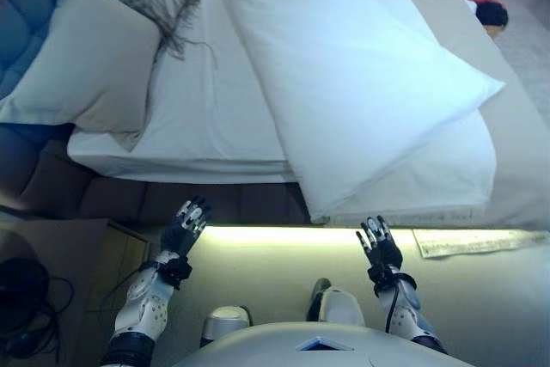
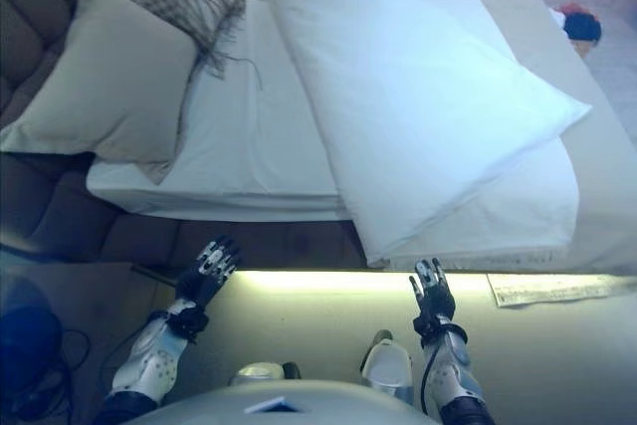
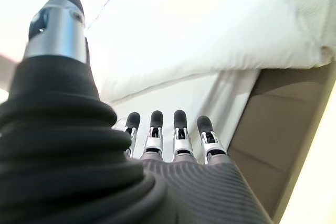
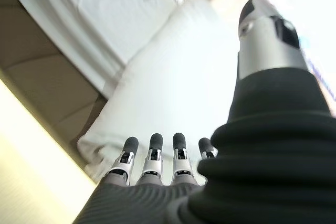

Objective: Make the bed neatly

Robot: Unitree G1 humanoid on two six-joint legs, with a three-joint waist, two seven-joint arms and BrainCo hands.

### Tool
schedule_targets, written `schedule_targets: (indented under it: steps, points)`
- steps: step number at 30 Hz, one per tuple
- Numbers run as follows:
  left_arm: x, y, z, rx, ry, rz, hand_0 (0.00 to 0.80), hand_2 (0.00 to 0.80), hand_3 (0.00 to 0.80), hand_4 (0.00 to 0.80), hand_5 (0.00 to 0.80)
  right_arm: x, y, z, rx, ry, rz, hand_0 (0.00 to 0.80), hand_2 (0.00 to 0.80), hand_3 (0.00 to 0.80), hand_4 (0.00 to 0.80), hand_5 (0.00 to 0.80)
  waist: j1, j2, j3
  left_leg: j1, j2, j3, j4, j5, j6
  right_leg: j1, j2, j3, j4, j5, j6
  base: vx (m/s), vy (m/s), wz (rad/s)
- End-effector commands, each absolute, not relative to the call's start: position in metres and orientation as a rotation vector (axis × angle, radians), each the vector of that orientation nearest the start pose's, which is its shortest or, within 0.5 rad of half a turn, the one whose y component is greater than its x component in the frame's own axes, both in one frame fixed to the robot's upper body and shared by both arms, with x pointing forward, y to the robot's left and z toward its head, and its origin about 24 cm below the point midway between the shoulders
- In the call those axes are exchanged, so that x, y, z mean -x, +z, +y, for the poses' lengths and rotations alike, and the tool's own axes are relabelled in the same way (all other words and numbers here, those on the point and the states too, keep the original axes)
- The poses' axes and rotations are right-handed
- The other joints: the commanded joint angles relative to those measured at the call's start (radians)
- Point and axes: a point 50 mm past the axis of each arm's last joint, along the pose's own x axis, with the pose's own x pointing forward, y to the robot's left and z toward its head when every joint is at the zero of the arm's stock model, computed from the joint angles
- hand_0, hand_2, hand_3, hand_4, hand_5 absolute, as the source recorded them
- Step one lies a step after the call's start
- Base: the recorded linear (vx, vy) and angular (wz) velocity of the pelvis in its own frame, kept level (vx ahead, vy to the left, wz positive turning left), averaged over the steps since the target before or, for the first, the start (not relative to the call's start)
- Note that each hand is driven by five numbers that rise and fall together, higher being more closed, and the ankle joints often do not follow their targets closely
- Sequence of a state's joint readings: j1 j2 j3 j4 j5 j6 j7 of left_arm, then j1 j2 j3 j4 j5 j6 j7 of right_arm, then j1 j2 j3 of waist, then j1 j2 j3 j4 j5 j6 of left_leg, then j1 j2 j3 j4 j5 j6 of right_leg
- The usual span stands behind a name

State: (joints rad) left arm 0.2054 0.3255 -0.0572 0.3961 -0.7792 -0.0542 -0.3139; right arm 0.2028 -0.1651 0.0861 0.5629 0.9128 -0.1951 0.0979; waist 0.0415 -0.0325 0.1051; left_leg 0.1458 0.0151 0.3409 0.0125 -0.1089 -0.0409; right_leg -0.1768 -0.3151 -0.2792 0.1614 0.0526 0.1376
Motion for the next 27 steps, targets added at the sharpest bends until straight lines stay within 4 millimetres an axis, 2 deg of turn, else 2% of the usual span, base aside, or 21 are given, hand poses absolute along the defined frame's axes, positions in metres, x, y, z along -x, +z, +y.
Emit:
schedule_targets:
  steps: [1, 3, 5, 6, 7, 8, 9, 10, 12, 15, 16, 18, 19, 20, 21, 22, 23, 25, 27]
  points:
    - [-0.187, -0.044, 0.234, 0.492, -0.049, 0.313, 0.000, 0.000, 0.000, 0.000, 0.000, -0.167, -0.081, -0.207, -0.657, -0.255, 0.359, 0.000, 0.000, 0.000, 0.000, 0.000, -0.009, -0.020, -0.011, -0.095, -0.019, -0.132, 0.179, -0.112, 0.086, 0.015, -0.066, 0.075, -0.104, 0.227, 0.083, 0.247, -0.391, -0.20]
    - [-0.183, -0.044, 0.239, 0.485, -0.051, 0.317, 0.000, 0.000, 0.000, 0.000, 0.000, -0.162, -0.081, -0.209, -0.655, -0.241, 0.376, 0.000, 0.000, 0.000, 0.000, 0.000, -0.020, -0.027, -0.020, -0.103, 0.031, -0.146, 0.209, -0.114, 0.061, 0.031, -0.066, 0.099, -0.090, 0.183, 0.088, 0.249, -0.413, 0.25]
    - [-0.183, -0.041, 0.241, 0.488, -0.046, 0.307, 0.000, 0.000, 0.000, 0.000, 0.000, -0.157, -0.080, -0.214, -0.649, -0.231, 0.388, 0.000, 0.000, 0.000, 0.000, 0.000, -0.021, -0.037, -0.026, -0.112, 0.093, -0.164, 0.235, -0.110, 0.032, 0.059, -0.047, 0.091, -0.094, 0.127, 0.090, 0.239, -0.476, 0.71]
    - [-0.182, -0.040, 0.243, 0.495, -0.016, 0.302, 0.000, 0.000, 0.000, 0.000, 0.000, -0.158, -0.078, -0.216, -0.638, -0.215, 0.401, 0.000, 0.000, 0.000, 0.000, 0.000, -0.020, -0.036, -0.023, -0.100, 0.132, -0.173, 0.245, -0.110, 0.019, 0.050, -0.027, 0.080, -0.044, 0.101, 0.083, 0.213, -0.462, 0.72]
    - [-0.180, -0.039, 0.247, 0.512, 0.013, 0.298, 0.000, 0.000, 0.000, 0.000, 0.000, -0.161, -0.075, -0.215, -0.629, -0.192, 0.403, 0.000, 0.000, 0.000, 0.000, 0.000, -0.023, -0.037, -0.024, -0.087, 0.163, -0.174, 0.238, -0.085, 0.007, 0.031, -0.010, 0.079, -0.002, 0.073, 0.071, 0.185, -0.385, 0.64]
    - [-0.178, -0.040, 0.248, 0.526, 0.021, 0.296, 0.000, 0.000, 0.000, 0.000, 0.000, -0.162, -0.073, -0.215, -0.623, -0.184, 0.402, 0.000, 0.000, 0.000, 0.000, 0.000, -0.025, -0.032, -0.023, -0.087, 0.189, -0.178, 0.238, -0.049, -0.008, 0.027, 0.007, 0.078, 0.015, 0.041, 0.059, 0.161, -0.352, 0.59]
    - [-0.176, -0.041, 0.247, 0.538, 0.020, 0.294, 0.000, 0.000, 0.000, 0.000, 0.000, -0.163, -0.070, -0.218, -0.623, -0.186, 0.397, 0.000, 0.000, 0.000, 0.000, 0.000, -0.017, -0.021, -0.018, -0.106, 0.233, -0.205, 0.253, 0.057, -0.039, 0.047, 0.048, 0.058, 0.021, 0.000, 0.031, 0.126, -0.355, 0.50]
    - [-0.175, -0.042, 0.243, 0.546, 0.016, 0.287, 0.000, 0.000, 0.000, 0.000, 0.000, -0.164, -0.068, -0.221, -0.628, -0.186, 0.390, 0.000, 0.000, 0.000, 0.000, 0.000, -0.008, -0.019, -0.013, -0.135, 0.258, -0.232, 0.267, 0.141, -0.057, 0.071, 0.081, 0.038, 0.013, -0.020, 0.006, 0.098, -0.363, 0.47]
    - [-0.175, -0.042, 0.236, 0.567, 0.010, 0.273, 0.000, 0.000, 0.000, 0.000, 0.000, -0.164, -0.067, -0.226, -0.609, -0.175, 0.387, 0.000, 0.000, 0.000, 0.000, 0.000, 0.011, -0.022, -0.007, -0.184, 0.279, -0.266, 0.282, 0.223, -0.064, 0.105, 0.117, 0.004, -0.007, -0.043, -0.030, 0.057, -0.317, 0.49]
    - [-0.177, -0.048, 0.225, 0.589, 0.005, 0.274, 0.000, 0.000, 0.000, 0.000, 0.000, -0.167, -0.065, -0.229, -0.578, -0.159, 0.386, 0.000, 0.000, 0.000, 0.000, 0.000, 0.018, -0.022, -0.007, -0.234, 0.301, -0.265, 0.291, 0.285, -0.072, 0.125, 0.158, -0.033, -0.021, -0.083, -0.074, 0.059, -0.260, 0.55]
    - [-0.177, -0.051, 0.222, 0.598, 0.005, 0.280, 0.000, 0.000, 0.000, 0.000, 0.000, -0.168, -0.064, -0.229, -0.568, -0.156, 0.390, 0.000, 0.000, 0.000, 0.000, 0.000, 0.020, -0.018, -0.006, -0.235, 0.301, -0.264, 0.306, 0.265, -0.085, 0.141, 0.173, -0.035, -0.018, -0.112, -0.077, 0.114, -0.217, 0.82]
    - [-0.175, -0.055, 0.219, 0.604, 0.005, 0.293, 0.000, 0.000, 0.000, 0.000, 0.000, -0.169, -0.065, -0.229, -0.559, -0.159, 0.395, 0.000, 0.000, 0.000, 0.000, 0.000, 0.022, -0.011, -0.007, -0.239, 0.292, -0.245, 0.312, 0.253, -0.088, 0.151, 0.183, -0.051, -0.018, -0.127, -0.088, 0.102, -0.151, 0.73]
    - [-0.175, -0.057, 0.217, 0.604, -0.008, 0.312, 0.000, 0.000, 0.000, 0.000, 0.000, -0.168, -0.065, -0.228, -0.566, -0.173, 0.395, 0.000, 0.000, 0.000, 0.000, 0.000, 0.027, -0.001, -0.007, -0.248, 0.264, -0.210, 0.305, 0.237, -0.090, 0.172, 0.185, -0.078, -0.015, -0.138, -0.089, 0.091, -0.108, 0.29]
    - [-0.174, -0.057, 0.216, 0.604, -0.014, 0.317, 0.000, 0.000, 0.000, 0.000, 0.000, -0.168, -0.065, -0.227, -0.568, -0.176, 0.394, 0.000, 0.000, 0.000, 0.000, 0.000, 0.029, 0.002, -0.006, -0.252, 0.254, -0.202, 0.303, 0.234, -0.091, 0.180, 0.185, -0.086, -0.017, -0.139, -0.087, 0.140, -0.104, 0.22]
    - [-0.176, -0.056, 0.213, 0.600, -0.044, 0.329, 0.000, 0.000, 0.000, 0.000, 0.000, -0.164, -0.065, -0.226, -0.576, -0.201, 0.387, 0.000, 0.000, 0.000, 0.000, 0.000, 0.034, 0.008, -0.009, -0.254, 0.220, -0.170, 0.276, 0.220, -0.093, 0.208, 0.180, -0.116, -0.024, -0.140, -0.081, 0.114, -0.010, 0.40]
    - [-0.177, -0.055, 0.212, 0.600, -0.059, 0.330, 0.000, 0.000, 0.000, 0.000, 0.000, -0.163, -0.065, -0.225, -0.579, -0.210, 0.383, 0.000, 0.000, 0.000, 0.000, 0.000, 0.037, 0.012, -0.012, -0.248, 0.194, -0.166, 0.241, 0.211, -0.092, 0.220, 0.175, -0.126, -0.031, -0.137, -0.074, 0.131, 0.035, 0.71]
    - [-0.177, -0.054, 0.212, 0.598, -0.066, 0.328, 0.000, 0.000, 0.000, 0.000, 0.000, -0.162, -0.065, -0.224, -0.581, -0.211, 0.381, 0.000, 0.000, 0.000, 0.000, 0.000, 0.043, 0.018, -0.017, -0.239, 0.164, -0.184, 0.190, 0.199, -0.086, 0.227, 0.172, -0.124, -0.036, -0.135, -0.065, 0.117, 0.074, 0.68]
    - [-0.178, -0.052, 0.211, 0.590, -0.080, 0.325, 0.000, 0.000, 0.000, 0.000, 0.000, -0.164, -0.065, -0.220, -0.587, -0.214, 0.377, 0.000, 0.000, 0.000, 0.000, 0.000, 0.053, 0.026, -0.027, -0.224, 0.108, -0.217, 0.100, 0.184, -0.055, 0.224, 0.165, -0.117, -0.044, -0.115, -0.058, 0.054, 0.105, 0.32]
    - [-0.179, -0.051, 0.214, 0.570, -0.094, 0.335, 0.000, 0.000, 0.000, 0.000, 0.000, -0.164, -0.065, -0.217, -0.610, -0.230, 0.366, 0.000, 0.000, 0.000, 0.000, 0.000, 0.048, 0.028, -0.037, -0.201, 0.093, -0.215, 0.083, 0.151, -0.044, 0.226, 0.156, -0.099, -0.038, -0.118, -0.054, 0.055, 0.084, 0.05]
